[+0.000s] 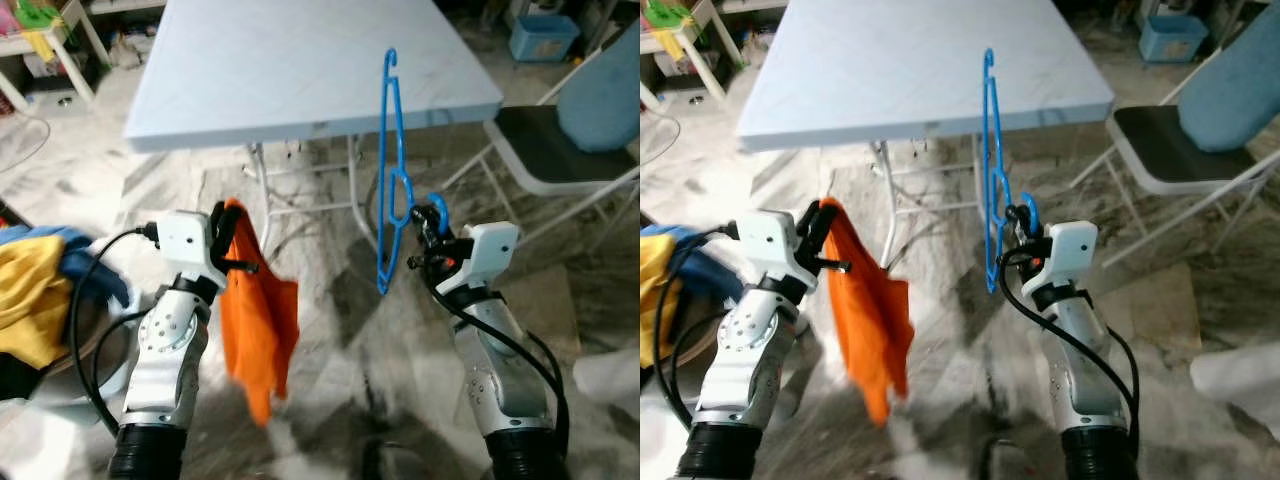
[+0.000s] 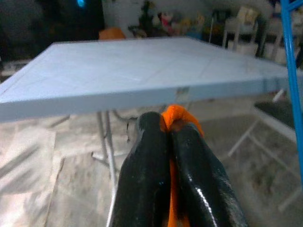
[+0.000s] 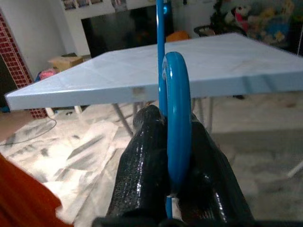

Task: Hang hanger

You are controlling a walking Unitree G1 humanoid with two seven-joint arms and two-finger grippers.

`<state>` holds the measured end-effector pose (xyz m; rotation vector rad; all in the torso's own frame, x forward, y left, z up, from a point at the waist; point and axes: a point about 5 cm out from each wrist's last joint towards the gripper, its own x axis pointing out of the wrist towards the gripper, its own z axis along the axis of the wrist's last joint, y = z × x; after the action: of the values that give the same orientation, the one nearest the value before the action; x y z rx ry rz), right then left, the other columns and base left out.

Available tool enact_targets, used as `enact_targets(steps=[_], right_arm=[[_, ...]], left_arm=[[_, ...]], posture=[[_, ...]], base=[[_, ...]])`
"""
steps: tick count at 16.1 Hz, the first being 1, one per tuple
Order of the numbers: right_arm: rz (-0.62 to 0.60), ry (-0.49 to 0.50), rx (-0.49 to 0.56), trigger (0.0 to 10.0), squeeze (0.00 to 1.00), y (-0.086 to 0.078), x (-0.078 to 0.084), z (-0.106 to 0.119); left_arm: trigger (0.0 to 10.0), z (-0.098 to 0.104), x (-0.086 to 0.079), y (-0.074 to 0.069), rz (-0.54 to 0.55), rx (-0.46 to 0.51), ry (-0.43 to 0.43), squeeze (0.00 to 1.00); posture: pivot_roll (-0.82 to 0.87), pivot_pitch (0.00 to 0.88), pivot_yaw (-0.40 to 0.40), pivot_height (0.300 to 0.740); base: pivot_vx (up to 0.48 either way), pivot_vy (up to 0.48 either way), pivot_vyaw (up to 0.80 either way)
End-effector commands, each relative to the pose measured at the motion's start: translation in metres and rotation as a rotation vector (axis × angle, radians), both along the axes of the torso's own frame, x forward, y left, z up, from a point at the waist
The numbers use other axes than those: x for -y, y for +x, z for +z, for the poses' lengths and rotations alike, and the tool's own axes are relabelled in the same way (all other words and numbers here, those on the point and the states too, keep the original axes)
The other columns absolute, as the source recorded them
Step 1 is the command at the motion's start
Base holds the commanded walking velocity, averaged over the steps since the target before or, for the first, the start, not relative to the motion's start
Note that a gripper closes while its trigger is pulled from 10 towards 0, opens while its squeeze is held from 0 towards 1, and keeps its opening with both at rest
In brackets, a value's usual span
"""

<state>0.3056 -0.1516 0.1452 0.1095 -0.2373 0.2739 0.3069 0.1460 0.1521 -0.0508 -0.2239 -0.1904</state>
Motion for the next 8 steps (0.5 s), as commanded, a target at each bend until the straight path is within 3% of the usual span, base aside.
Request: enact_targets(steps=[1, 5, 8], right_arm=[[-0.002, 0.000, 0.002, 10.0, 0.00, -0.0018, -0.0001, 0.0010], [0.009, 0.004, -0.008, 10.0, 0.00, -0.0031, -0.0039, -0.0015], [-0.002, 0.007, -0.012, 10.0, 0.00, -0.0029, -0.0003, -0.0012]], left_arm=[[10.0, 0.0075, -0.0040, 0.0008, 0.011, 0.028, 0.023, 0.00], [10.0, 0.0093, -0.0047, 0.0023, 0.022, 0.028, 0.018, 0.00], [10.0, 0.0124, -0.0065, 0.0036, 0.034, 0.033, 0.012, 0.00]], posture=[[-0.02, 0.161, 0.052, 0.740], [-0.03, 0.164, 0.052, 0.740], [-0.03, 0.171, 0.050, 0.740]], base=[[0.405, 0.000, 0.00], [0.409, 0.000, 0.37], [0.411, 0.000, 0.00]])
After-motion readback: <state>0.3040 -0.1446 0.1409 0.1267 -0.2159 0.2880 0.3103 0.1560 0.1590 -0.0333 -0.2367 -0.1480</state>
